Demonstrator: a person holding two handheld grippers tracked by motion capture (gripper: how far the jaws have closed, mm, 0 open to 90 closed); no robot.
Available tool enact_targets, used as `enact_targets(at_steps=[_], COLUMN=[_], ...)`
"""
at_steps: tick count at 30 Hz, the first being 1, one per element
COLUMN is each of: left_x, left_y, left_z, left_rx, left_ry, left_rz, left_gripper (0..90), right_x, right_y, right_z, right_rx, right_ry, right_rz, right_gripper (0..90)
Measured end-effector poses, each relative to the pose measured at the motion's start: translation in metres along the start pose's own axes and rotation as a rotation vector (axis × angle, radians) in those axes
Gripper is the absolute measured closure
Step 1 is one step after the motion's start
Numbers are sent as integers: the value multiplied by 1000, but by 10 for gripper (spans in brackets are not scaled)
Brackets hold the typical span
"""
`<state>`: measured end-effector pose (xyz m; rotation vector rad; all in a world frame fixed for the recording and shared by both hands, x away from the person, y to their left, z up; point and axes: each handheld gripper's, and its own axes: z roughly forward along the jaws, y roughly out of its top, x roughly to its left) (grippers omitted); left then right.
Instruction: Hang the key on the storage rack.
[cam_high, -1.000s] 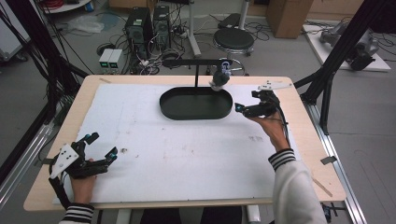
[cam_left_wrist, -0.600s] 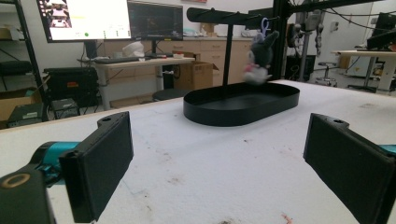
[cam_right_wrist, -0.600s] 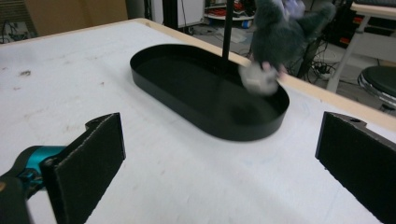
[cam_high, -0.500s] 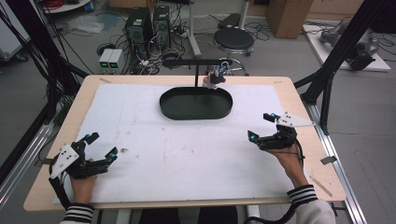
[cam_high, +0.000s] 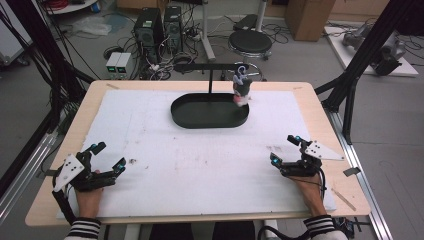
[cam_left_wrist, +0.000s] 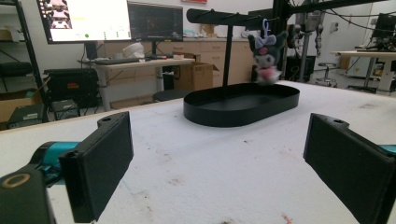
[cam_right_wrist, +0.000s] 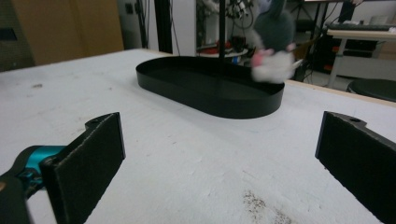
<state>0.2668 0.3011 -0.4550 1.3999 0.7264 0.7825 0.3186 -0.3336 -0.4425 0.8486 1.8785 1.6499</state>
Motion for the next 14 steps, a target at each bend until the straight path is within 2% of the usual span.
enact_targets(at_steps=[3, 8, 10, 14], left_x=[0, 0, 0, 0], left_y=[0, 0, 0, 0], left_z=[0, 0, 0, 0], left_rx=[0, 0, 0, -3], left_ry=[1, 1, 1, 1], left_rz=[-1, -2, -3, -5], left_gripper=[88, 88, 88, 88], right_x=[-1, 2, 4, 5], right_y=[-7, -8, -10, -10], right_z=[-3, -4, -7, -6], right_rx=[-21, -41, -69, -63], right_ry=[0, -26, -35, -34], right_rz=[22, -5, -27, -23], right_gripper=[4, 5, 5, 4])
